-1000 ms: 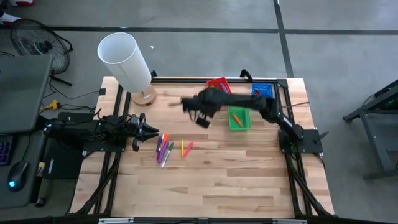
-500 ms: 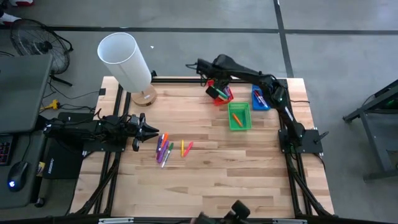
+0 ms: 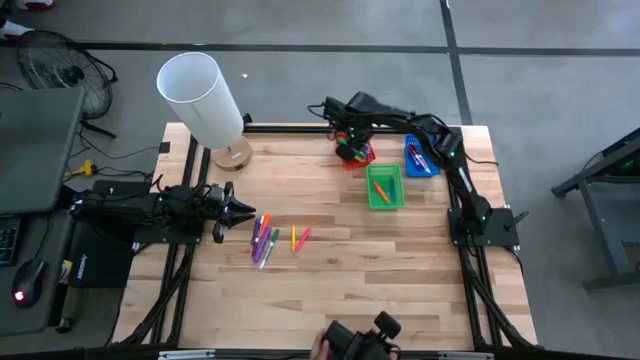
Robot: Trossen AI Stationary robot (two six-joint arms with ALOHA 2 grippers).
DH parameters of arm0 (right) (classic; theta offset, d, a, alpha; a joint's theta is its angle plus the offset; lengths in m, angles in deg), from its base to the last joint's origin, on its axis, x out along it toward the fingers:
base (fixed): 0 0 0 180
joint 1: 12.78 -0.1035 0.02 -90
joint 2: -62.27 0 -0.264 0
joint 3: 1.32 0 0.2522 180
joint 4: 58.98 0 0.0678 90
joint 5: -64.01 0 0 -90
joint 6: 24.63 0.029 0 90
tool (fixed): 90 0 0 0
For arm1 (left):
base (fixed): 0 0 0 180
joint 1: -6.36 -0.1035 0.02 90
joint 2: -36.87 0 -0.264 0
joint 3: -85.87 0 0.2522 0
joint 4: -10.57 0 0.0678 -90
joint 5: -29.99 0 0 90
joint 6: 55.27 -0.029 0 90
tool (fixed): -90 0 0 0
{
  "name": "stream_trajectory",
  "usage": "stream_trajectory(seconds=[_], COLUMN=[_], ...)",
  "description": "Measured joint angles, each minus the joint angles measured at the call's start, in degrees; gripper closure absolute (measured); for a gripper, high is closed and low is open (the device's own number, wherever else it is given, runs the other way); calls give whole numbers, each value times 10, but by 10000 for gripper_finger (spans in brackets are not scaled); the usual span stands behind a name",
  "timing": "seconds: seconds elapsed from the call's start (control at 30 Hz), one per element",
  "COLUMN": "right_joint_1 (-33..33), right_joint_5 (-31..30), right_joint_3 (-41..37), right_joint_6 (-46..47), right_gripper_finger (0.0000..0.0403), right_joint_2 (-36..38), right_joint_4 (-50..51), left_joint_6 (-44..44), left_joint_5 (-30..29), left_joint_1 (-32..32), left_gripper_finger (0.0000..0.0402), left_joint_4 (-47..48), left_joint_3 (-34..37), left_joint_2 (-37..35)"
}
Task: Pick & Place Markers
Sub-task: Put the right purple highlighter in the red bin
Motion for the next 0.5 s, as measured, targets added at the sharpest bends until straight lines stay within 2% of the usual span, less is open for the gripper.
stream_trajectory(seconds=[0.23,0.5], right_joint_1=[6,6], right_joint_5=[21,40], right_joint_3=[-43,-44], right_joint_6=[3,4], right_gripper_finger=[343,343], right_joint_2=[0,0], right_joint_4=[-26,-51], left_joint_6=[0,0], left_joint_5=[0,0], left_joint_1=[0,0], left_gripper_finger=[318,318], left_joint_4=[0,0], left_joint_3=[0,0], left_joint_2=[0,0])
